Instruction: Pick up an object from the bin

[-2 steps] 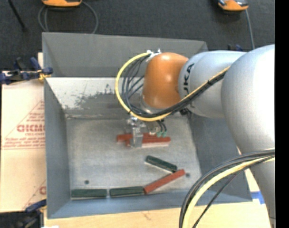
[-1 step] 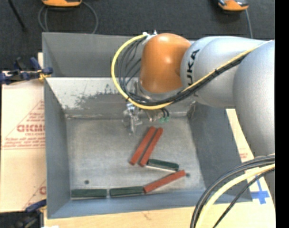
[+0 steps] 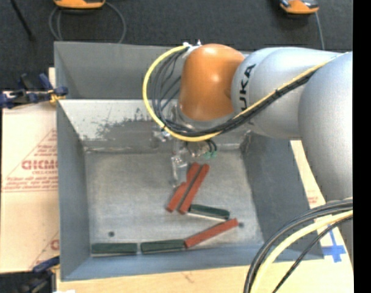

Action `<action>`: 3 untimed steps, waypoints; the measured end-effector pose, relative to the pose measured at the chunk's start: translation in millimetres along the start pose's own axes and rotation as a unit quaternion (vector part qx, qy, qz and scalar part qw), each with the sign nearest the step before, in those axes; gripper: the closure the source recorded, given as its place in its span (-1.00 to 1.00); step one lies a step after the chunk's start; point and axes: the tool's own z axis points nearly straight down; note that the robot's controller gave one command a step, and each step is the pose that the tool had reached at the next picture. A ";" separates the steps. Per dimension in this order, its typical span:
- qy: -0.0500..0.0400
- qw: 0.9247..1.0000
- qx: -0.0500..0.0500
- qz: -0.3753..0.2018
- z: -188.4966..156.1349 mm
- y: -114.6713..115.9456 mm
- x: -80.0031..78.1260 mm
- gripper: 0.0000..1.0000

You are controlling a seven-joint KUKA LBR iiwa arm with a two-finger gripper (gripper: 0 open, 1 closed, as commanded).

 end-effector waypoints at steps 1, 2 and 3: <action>0.004 0.995 0.001 -0.095 57.3 -46.2 66.5 -1.00; -0.001 0.996 0.002 -0.095 52.4 -45.5 62.9 1.00; -0.002 0.986 0.002 -0.168 -106.4 -20.7 59.2 1.00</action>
Offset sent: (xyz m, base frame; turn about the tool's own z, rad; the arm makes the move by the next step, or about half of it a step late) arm -0.0488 -0.0603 -0.0567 -0.1959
